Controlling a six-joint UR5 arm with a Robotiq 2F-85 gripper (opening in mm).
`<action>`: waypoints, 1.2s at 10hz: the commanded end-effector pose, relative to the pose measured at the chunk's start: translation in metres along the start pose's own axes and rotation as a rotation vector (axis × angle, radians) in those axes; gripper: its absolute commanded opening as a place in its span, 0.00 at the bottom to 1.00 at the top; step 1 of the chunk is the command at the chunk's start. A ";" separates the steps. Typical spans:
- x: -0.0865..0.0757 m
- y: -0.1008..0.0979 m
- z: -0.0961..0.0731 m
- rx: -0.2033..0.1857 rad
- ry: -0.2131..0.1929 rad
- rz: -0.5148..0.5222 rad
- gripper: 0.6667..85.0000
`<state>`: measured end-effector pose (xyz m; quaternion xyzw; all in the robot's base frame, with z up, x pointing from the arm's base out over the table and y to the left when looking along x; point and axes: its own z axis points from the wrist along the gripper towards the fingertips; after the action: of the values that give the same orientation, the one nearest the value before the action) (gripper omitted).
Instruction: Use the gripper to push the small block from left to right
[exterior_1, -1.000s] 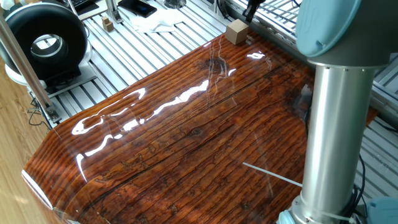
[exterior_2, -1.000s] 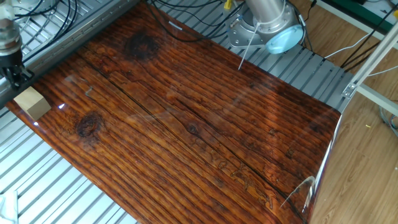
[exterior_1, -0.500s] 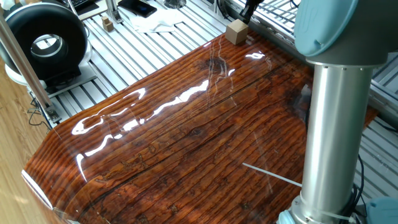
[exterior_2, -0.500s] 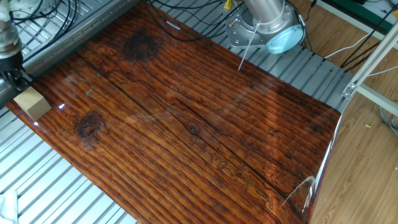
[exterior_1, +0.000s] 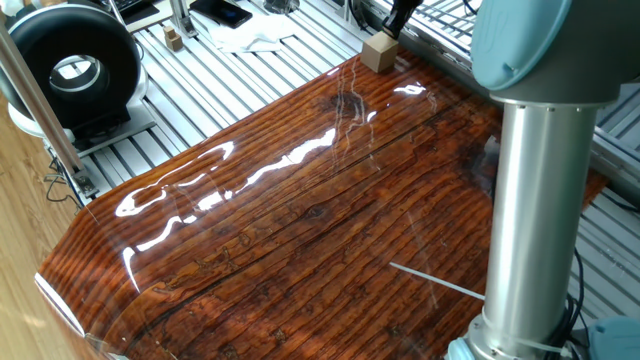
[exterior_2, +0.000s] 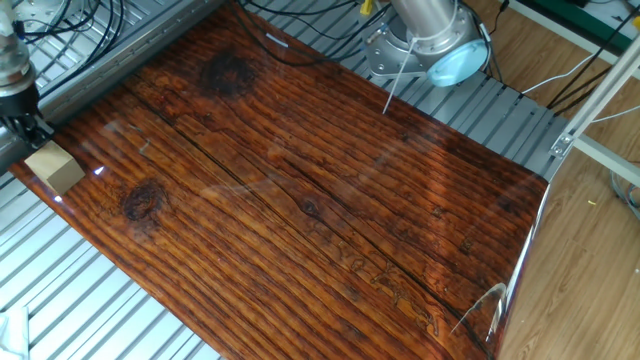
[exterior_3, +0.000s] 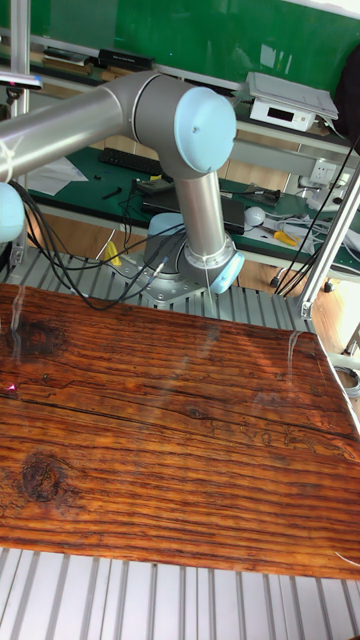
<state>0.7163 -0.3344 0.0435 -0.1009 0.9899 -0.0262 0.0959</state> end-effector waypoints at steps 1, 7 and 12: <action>0.000 0.008 -0.001 -0.038 -0.002 0.024 0.00; -0.002 0.018 -0.004 -0.068 0.003 0.054 0.00; -0.012 0.030 -0.006 -0.066 0.020 0.093 0.00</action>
<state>0.7169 -0.3105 0.0462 -0.0715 0.9937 0.0062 0.0863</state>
